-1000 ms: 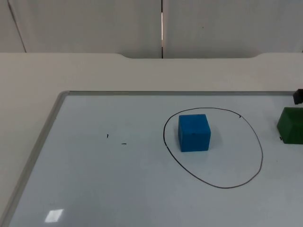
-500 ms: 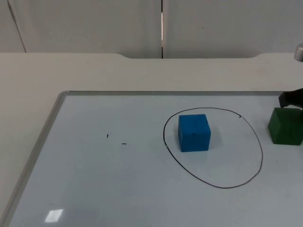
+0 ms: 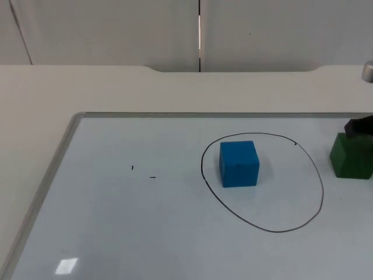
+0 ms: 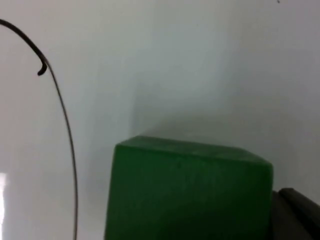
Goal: Push the two cubes into the marked area.
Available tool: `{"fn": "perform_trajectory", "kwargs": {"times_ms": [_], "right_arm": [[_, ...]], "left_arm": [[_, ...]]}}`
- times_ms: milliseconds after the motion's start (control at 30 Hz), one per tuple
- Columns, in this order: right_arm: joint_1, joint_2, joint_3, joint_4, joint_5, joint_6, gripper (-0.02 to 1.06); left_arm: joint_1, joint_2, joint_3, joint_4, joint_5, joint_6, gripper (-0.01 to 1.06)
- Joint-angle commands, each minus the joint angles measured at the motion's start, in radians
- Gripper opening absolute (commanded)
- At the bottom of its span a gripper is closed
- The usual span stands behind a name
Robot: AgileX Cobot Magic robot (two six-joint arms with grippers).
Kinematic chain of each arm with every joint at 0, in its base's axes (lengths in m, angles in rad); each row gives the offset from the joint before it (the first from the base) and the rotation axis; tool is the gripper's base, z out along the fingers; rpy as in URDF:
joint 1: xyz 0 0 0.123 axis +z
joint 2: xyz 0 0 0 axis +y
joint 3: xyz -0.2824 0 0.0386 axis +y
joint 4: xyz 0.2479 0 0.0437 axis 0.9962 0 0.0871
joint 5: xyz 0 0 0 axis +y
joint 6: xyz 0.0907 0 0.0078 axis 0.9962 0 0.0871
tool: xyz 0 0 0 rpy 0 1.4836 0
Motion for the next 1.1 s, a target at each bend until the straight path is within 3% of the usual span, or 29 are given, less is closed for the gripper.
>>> {"fn": "perform_trajectory", "kwargs": {"times_ms": [0, 400, 1067], "right_arm": [[0.009, -0.002, -0.004, 0.013, 0.004, -0.001, 0.01], [0.104, -0.002, -0.004, 0.006, -0.032, 0.004, 0.01], [0.131, -0.002, -0.004, 0.031, -0.016, 0.048, 0.01]], "left_arm": [[0.003, -0.005, 0.004, 0.012, 0.000, -0.002, 0.00], [0.003, -0.005, 0.004, 0.012, 0.000, -0.002, 0.00], [0.003, -0.005, 0.004, 0.012, 0.000, -0.002, 0.00]]}}
